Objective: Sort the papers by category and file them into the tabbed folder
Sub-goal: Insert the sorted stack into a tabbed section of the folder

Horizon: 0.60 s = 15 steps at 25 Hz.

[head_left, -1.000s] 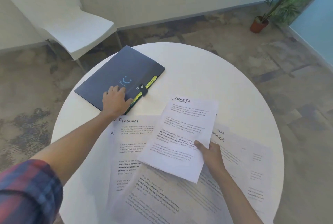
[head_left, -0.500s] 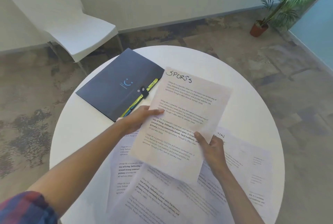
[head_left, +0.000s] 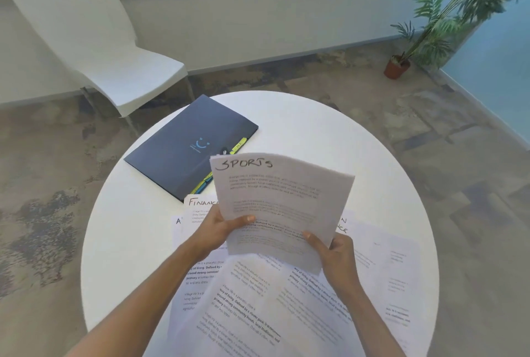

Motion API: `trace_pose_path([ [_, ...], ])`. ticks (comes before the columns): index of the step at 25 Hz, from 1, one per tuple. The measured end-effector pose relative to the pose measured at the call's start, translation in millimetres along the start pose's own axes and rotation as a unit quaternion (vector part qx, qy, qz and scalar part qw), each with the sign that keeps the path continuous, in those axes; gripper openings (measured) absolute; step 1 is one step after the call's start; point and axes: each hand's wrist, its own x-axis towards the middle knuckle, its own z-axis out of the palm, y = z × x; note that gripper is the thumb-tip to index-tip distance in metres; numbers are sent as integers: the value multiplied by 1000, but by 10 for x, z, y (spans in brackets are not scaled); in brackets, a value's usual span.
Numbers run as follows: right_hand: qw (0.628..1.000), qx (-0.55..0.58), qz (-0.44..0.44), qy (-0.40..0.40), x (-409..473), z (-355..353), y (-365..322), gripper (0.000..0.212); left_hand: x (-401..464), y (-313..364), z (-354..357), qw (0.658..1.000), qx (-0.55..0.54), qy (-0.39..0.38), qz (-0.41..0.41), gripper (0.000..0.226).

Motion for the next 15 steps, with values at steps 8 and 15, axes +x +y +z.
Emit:
trace_pose_path([
  [8, 1000, -29, 3, -9, -218, 14, 243, 32, -223, -221, 68, 999, 40, 7, 1, 37],
  [15, 998, -59, 15, 22, -66, 47, 162, 13, -124, -177, 34, 999, 22, 28, -39, 22],
])
